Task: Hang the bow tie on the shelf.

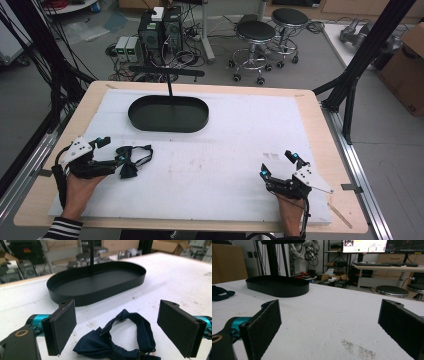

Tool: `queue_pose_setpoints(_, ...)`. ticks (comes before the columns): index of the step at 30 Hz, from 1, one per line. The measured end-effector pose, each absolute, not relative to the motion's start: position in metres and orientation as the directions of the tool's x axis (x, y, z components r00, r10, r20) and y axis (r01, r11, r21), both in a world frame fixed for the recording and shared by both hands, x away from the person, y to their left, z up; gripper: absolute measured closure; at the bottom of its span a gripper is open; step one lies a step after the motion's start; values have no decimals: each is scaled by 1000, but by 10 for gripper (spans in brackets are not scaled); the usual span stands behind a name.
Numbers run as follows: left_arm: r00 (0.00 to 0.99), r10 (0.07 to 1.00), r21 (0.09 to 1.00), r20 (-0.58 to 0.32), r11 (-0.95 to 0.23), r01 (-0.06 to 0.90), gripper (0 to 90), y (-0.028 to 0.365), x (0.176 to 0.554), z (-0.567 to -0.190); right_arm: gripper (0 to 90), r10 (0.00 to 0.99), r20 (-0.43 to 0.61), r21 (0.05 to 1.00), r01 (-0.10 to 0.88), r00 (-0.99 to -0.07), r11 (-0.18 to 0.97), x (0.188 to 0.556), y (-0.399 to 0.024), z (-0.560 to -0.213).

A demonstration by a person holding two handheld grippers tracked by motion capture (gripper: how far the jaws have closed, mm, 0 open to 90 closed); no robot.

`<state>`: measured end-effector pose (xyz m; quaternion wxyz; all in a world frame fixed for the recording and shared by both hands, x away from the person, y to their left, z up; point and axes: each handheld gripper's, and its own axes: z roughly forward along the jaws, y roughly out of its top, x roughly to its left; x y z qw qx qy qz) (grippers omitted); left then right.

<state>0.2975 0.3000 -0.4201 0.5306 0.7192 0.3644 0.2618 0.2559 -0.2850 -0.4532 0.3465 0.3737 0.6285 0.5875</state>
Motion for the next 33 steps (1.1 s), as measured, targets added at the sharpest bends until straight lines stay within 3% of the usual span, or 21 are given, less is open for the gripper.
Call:
queue_pose_setpoints(17,659,751,810,36,-408,422,234,279,330,-394,37,876,0,997,62,-482,34,256,-285,-453)
queue_pose_setpoints(33,659,751,670,44,-512,538,337,269,349,-402,37,875,1,997,62,-484,34,256,-285,-453)
